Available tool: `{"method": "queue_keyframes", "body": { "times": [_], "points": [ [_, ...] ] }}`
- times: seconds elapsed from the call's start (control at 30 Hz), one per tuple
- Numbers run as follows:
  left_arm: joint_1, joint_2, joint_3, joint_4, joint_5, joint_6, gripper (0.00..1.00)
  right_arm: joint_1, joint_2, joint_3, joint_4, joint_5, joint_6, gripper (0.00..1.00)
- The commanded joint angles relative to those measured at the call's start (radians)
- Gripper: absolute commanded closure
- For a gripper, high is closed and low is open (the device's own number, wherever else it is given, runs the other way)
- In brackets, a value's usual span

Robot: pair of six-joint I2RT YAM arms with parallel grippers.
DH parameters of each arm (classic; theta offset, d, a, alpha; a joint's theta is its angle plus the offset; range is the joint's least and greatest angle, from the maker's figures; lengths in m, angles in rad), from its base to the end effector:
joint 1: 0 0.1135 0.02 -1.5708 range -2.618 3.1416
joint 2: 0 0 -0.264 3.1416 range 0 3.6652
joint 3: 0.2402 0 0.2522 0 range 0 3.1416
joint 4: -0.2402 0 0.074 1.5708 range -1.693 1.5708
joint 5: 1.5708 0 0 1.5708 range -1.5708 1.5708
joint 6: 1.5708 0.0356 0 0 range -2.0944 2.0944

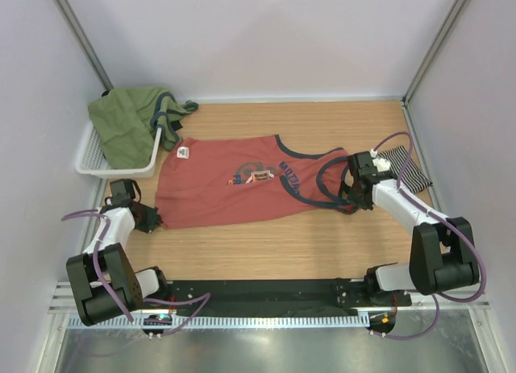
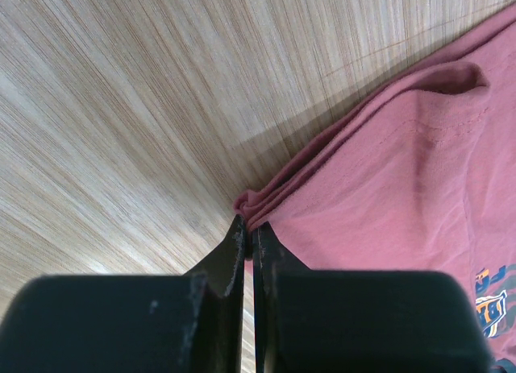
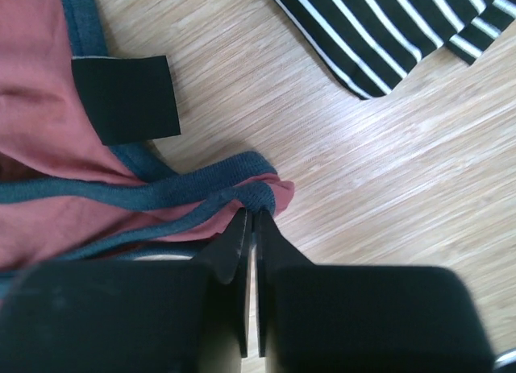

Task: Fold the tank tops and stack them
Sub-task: Fold the tank top

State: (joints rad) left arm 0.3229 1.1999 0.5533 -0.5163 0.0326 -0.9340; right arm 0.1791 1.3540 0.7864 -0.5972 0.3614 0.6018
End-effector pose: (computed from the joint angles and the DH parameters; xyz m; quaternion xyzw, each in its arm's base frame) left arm 0.1895 0.0622 0.1593 -0.5730 0.7940 -0.0761 0.1883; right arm 0.2427 0.0311 0.1916 0.2376 0.9345 -0.0873 0.2504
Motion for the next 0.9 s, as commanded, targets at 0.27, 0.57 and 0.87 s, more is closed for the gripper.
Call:
{"method": "queue_keyframes", "body": {
  "times": [0.27,0.57,0.87],
  "points": [
    [0.007,-0.002,0.023,0.012,0.01,0.012,1.0,-0.093,0.023,0.108,-0.01,0.01,0.029,0.99],
    [0.007,-0.016,0.043,-0.005,0.003,0.009,1.0,-0.167,0.105,0.169,-0.058,-0.016,0.091,0.99],
    [0.007,-0.077,0.06,-0.044,-0.005,0.011,1.0,-0.167,0.018,0.255,-0.326,0.053,0.194,0.99]
  ]
}}
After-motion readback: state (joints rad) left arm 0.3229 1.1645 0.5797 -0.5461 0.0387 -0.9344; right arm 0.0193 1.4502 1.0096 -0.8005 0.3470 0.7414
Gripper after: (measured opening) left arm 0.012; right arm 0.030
